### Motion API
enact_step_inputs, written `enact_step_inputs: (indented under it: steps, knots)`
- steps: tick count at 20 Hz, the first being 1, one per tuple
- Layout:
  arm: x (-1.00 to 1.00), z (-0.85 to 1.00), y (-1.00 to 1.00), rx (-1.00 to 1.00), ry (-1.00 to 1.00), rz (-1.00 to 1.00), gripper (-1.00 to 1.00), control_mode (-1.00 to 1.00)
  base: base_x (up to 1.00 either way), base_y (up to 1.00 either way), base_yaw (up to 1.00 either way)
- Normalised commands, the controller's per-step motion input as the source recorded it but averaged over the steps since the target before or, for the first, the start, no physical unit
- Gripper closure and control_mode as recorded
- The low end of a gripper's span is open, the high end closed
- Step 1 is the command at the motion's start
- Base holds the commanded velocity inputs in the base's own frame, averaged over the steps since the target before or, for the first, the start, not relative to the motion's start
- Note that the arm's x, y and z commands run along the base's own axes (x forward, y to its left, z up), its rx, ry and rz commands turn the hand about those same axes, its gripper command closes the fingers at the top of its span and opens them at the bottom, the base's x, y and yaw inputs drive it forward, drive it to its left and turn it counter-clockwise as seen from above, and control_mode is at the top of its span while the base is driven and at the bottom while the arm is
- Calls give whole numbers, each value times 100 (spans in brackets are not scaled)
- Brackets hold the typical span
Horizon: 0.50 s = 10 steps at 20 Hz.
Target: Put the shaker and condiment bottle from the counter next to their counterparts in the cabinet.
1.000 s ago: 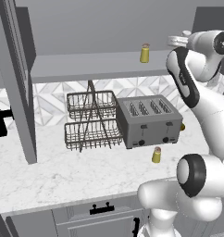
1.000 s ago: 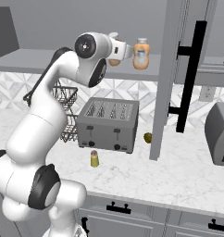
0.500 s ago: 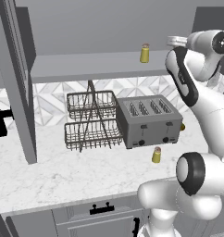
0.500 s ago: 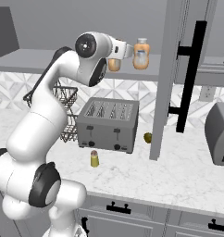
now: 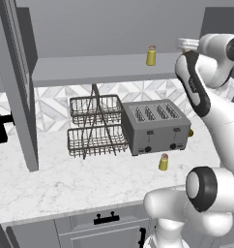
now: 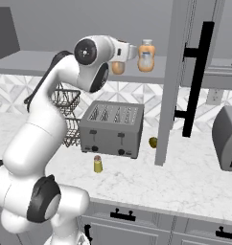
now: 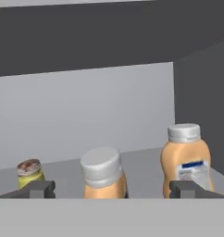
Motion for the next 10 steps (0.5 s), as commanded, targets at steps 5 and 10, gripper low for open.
enact_step_inputs:
  steps: [5, 10]
  knots:
    - [-46, 0, 6, -4, -8, 0, -100, -100, 0, 0, 0]
    - [-53, 0, 10, -3, -8, 0, -100, -100, 0, 0, 0]
